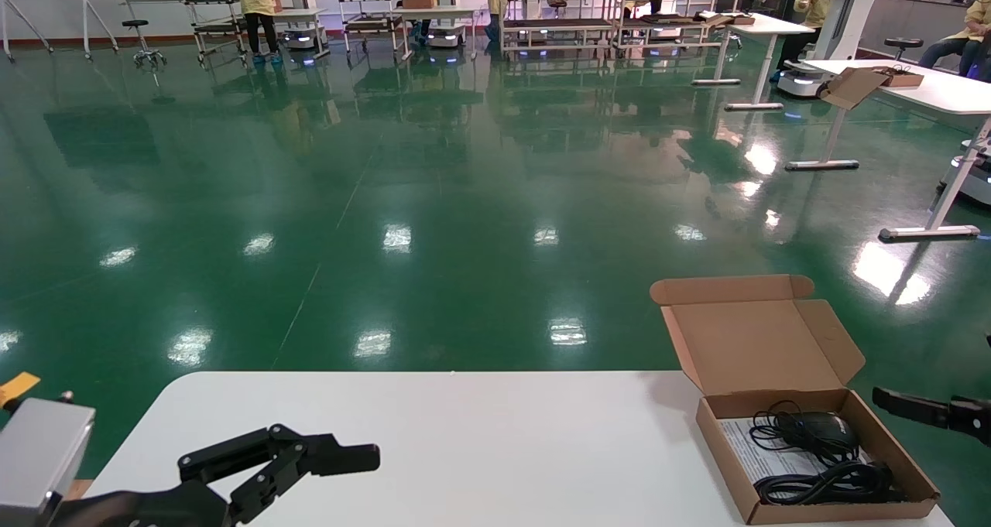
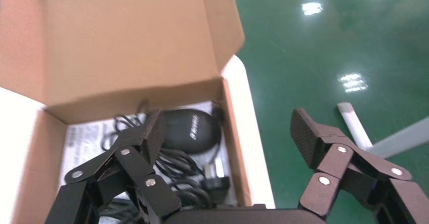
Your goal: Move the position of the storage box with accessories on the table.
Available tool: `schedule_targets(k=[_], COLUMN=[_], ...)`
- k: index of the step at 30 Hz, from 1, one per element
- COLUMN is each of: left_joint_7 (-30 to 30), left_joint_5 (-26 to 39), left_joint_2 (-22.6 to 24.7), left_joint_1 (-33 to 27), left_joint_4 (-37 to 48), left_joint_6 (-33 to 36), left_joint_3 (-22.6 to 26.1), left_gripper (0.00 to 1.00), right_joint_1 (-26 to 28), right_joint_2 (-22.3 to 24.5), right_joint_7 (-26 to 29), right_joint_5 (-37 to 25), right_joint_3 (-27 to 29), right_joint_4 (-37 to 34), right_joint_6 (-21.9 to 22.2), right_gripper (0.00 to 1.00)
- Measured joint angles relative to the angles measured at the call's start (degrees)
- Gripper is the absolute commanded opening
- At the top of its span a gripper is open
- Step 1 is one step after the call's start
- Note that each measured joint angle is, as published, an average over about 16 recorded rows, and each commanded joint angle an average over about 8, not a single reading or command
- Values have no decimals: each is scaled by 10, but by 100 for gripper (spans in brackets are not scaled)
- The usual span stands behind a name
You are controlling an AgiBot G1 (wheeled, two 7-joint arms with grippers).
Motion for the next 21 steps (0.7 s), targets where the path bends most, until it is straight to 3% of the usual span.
schedule_targets(k=[10, 21], left_joint_7=[0, 0], left_joint_5=[0, 0], left_joint_2=[0, 0], left_joint_1=[0, 0], left_joint_4=[0, 0], left_joint_6=[0, 0], left_joint_3=[0, 0], left_gripper=[100, 100], right_joint_1=[37, 68], right_joint_2=[15, 32], right_joint_7=[24, 75], right_joint_5=[21, 66], right_joint_3=[14, 42], right_joint_4=[7, 18], right_joint_6=[-92, -254], right_gripper=[100, 100])
